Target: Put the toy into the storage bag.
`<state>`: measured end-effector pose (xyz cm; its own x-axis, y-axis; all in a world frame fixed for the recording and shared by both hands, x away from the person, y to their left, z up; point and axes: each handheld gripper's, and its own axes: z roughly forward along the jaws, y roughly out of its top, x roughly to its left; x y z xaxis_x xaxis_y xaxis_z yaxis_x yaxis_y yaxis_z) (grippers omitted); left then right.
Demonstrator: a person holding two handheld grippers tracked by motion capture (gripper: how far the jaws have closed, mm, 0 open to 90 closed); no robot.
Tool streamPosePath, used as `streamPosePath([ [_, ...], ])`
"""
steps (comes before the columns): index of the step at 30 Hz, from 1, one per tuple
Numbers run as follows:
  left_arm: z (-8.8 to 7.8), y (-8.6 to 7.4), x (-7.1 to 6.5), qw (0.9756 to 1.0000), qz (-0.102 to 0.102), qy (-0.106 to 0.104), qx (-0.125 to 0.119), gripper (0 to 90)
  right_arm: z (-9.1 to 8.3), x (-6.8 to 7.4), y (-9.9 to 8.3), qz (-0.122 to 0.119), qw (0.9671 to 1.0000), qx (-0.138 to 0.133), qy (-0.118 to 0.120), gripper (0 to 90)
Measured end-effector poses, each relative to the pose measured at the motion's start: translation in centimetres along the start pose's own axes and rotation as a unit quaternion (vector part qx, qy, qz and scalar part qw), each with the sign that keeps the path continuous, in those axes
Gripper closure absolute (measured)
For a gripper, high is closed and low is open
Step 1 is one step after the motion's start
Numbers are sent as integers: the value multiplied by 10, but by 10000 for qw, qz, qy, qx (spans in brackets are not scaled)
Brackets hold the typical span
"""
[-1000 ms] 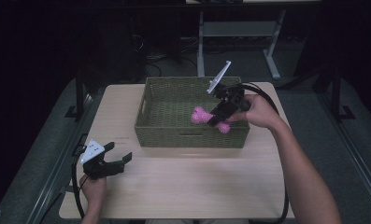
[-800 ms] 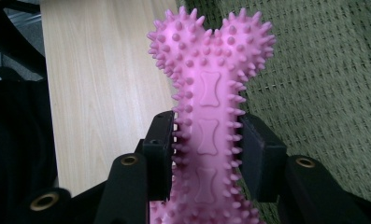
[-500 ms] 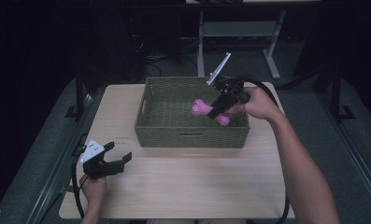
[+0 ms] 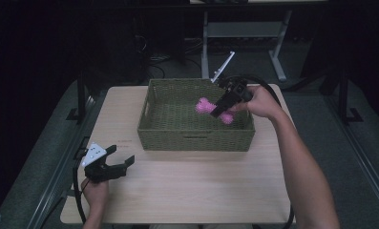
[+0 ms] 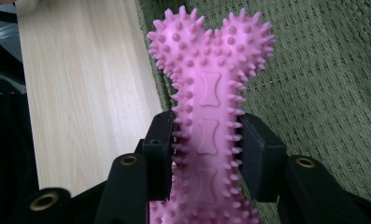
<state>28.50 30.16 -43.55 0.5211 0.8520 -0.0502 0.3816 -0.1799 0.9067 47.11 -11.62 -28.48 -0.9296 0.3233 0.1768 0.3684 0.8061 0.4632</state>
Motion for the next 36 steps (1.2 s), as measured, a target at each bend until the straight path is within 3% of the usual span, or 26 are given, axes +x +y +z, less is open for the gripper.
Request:
streamPosePath([
  [22, 0, 0, -1, 10000, 8, -30, 12, 136, 21, -28, 0, 303, 9995, 125, -44, 582],
  [36, 1, 0, -1, 10000, -6, -4, 14, 136, 32, -36, -7, 390, 9988, 290, -51, 582],
])
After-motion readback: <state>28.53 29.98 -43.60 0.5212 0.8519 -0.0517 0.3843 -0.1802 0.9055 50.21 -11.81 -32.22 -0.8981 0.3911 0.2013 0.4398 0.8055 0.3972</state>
